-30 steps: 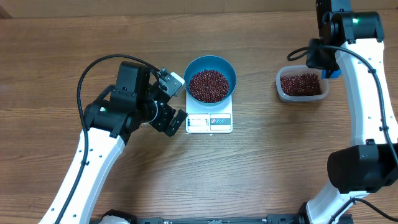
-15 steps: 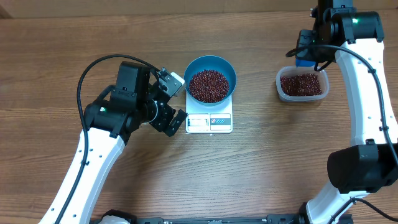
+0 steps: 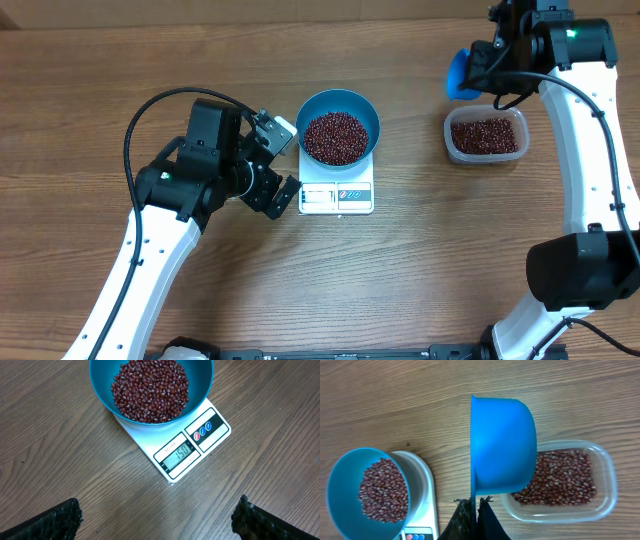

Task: Scoop item into bowl and weigh 150g on scale

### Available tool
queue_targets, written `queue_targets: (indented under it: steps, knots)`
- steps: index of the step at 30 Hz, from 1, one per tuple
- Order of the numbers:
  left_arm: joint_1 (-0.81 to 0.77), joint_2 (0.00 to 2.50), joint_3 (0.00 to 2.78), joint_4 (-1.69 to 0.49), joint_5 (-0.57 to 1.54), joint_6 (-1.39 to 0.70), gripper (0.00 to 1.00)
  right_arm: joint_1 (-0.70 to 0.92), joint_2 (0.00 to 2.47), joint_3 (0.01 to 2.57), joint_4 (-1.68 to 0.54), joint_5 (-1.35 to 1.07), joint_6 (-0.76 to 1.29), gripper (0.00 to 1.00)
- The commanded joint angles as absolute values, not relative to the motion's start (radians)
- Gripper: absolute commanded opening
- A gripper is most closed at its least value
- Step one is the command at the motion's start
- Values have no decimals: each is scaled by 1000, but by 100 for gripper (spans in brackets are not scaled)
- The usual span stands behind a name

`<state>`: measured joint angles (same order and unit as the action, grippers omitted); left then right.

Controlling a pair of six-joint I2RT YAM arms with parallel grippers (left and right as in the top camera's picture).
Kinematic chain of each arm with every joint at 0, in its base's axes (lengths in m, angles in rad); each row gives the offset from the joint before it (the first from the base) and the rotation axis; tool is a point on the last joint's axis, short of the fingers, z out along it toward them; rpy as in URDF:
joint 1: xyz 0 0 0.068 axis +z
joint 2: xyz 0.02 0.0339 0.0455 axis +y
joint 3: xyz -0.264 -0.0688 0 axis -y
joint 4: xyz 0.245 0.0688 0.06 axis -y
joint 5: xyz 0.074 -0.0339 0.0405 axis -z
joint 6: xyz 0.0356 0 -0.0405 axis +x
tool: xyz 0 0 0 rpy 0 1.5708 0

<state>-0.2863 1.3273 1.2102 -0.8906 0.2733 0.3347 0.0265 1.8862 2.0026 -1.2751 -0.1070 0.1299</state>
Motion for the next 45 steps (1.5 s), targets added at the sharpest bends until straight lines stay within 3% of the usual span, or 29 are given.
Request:
queue_targets:
  steps: [1, 15, 27, 38, 45]
  knots:
    - [-289, 1335, 1206, -889, 288, 317, 100, 23, 1859, 2002, -1267, -168, 122, 4]
    - [-289, 1335, 1206, -889, 288, 317, 100, -124, 1853, 2002, -1313, -481, 121, 4]
    - [-289, 1335, 1206, -889, 288, 317, 100, -338, 1812, 2002, -1523, -721, -135, 4]
    - [-289, 1335, 1206, -889, 288, 317, 100, -348, 1812, 1992, -1671, -743, -305, 4]
    - [-289, 1335, 1206, -889, 288, 317, 100, -348, 1810, 1835, -1657, -770, -351, 4]
